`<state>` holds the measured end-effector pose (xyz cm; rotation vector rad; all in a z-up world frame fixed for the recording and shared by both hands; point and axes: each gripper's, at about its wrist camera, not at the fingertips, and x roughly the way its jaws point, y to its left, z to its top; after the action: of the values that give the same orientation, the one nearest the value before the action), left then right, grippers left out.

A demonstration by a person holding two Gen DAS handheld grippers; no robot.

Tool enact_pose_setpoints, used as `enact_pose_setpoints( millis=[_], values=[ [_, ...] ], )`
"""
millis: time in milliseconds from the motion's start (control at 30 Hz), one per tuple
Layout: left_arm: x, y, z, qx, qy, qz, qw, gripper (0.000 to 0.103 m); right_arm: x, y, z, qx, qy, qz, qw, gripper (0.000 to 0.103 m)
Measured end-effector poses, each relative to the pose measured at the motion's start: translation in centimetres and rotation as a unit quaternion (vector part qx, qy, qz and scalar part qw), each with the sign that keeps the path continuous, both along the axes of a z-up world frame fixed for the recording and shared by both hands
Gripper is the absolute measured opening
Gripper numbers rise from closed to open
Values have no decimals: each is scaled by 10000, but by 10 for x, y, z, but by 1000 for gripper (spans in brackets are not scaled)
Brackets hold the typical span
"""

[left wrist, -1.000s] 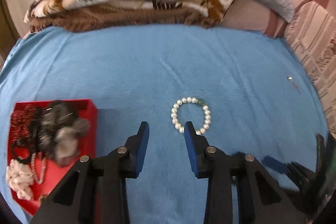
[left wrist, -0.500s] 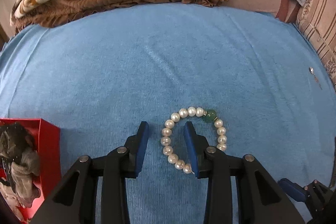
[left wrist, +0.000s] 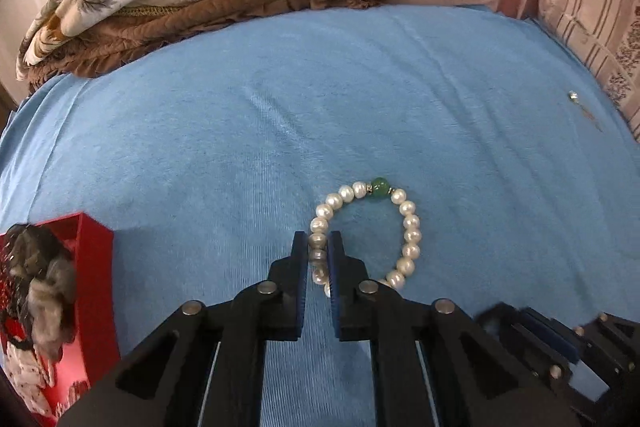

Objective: Organize jewelry
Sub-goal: 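Grasp white pearl bracelet with left gripper while right gripper grasps black beaded bracelet, then carry both held bracelets over the red tray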

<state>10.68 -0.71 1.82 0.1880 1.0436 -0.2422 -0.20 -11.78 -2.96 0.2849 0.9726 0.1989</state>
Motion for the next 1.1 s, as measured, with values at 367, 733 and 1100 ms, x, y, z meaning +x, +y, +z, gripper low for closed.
enact_pose_setpoints(
  millis=[367, 733, 1100],
  values=[
    [-75, 27, 71, -410, -531, -152, 9976, 9, -18, -9, 23, 173, -360, -243, 9989, 10],
    [-161, 77, 114, -832, -901, 54, 9924, 9, -47, 1, 33, 23, -475, -332, 9983, 10],
    [-223, 116, 131, -900, -1168, 286, 9887, 9, -82, 23, 51, -541, -842, -333, 9944, 10]
  ],
)
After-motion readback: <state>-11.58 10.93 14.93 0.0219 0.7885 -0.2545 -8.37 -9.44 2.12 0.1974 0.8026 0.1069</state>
